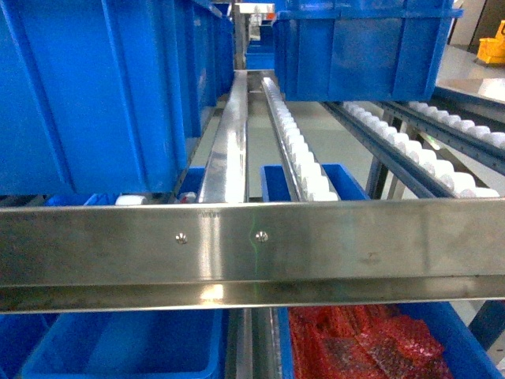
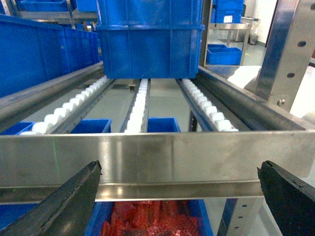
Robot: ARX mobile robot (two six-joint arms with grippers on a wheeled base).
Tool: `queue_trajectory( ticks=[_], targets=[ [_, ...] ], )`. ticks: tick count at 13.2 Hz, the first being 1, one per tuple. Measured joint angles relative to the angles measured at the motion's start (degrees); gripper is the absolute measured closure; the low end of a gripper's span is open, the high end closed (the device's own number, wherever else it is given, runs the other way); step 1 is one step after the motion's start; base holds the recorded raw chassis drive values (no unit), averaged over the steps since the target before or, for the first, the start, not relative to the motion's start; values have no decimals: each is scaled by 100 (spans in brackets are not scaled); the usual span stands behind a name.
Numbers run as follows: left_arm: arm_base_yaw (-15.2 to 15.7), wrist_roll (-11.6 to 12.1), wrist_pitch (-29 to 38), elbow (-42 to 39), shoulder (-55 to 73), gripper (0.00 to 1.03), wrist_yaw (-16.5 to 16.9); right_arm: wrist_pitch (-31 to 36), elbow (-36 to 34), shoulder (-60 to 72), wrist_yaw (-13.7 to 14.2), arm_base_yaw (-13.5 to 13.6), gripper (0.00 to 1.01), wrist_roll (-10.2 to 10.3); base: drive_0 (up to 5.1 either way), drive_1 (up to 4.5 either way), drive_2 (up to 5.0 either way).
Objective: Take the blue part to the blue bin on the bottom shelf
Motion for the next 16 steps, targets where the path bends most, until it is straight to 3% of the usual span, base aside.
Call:
queue_trajectory(
  ticks=[16],
  targets=[
    [0, -2, -24, 0, 0, 60, 11, -13, 0, 0, 13, 0, 3, -2, 0, 0, 0]
  ],
)
